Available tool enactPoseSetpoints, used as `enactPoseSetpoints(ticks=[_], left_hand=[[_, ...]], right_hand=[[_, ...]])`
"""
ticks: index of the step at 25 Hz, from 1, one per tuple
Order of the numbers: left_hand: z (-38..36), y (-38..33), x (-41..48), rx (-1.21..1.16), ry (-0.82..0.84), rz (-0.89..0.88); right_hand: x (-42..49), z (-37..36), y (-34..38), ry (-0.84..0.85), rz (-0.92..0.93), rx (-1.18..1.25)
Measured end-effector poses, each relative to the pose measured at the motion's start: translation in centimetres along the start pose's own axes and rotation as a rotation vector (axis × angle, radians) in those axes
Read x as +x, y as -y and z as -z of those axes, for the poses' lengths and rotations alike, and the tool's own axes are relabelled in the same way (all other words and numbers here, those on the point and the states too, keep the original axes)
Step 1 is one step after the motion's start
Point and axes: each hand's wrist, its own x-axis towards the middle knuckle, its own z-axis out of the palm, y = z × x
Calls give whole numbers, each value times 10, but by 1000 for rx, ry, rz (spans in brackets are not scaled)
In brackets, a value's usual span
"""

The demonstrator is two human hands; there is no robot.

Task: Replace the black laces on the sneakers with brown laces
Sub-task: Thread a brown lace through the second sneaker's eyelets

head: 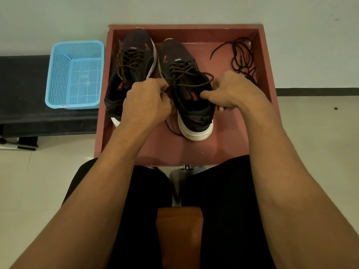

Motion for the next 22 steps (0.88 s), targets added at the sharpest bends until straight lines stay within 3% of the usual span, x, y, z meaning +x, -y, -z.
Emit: enactPoseSetpoints(ticks=[4,8,12,16,19,22], left_hand=[[2,-4,6,43,-113,-54],[0,2,8,22,-98,15],[-5,13,6,-1,48,180],[-10,24,6,181,236,292],[-10,21,6,215,269,235],[-5,13,5,175,135,43]], right_hand=[[1,-1,1,-24,14,-69],[1,-5,6,-14,24,-91],[0,-7,7,-29,3,-32],[3,-9,3,-3,-33,28],[3,-8,3,-1,-12,14],[2,-6,3,17,21,-6]])
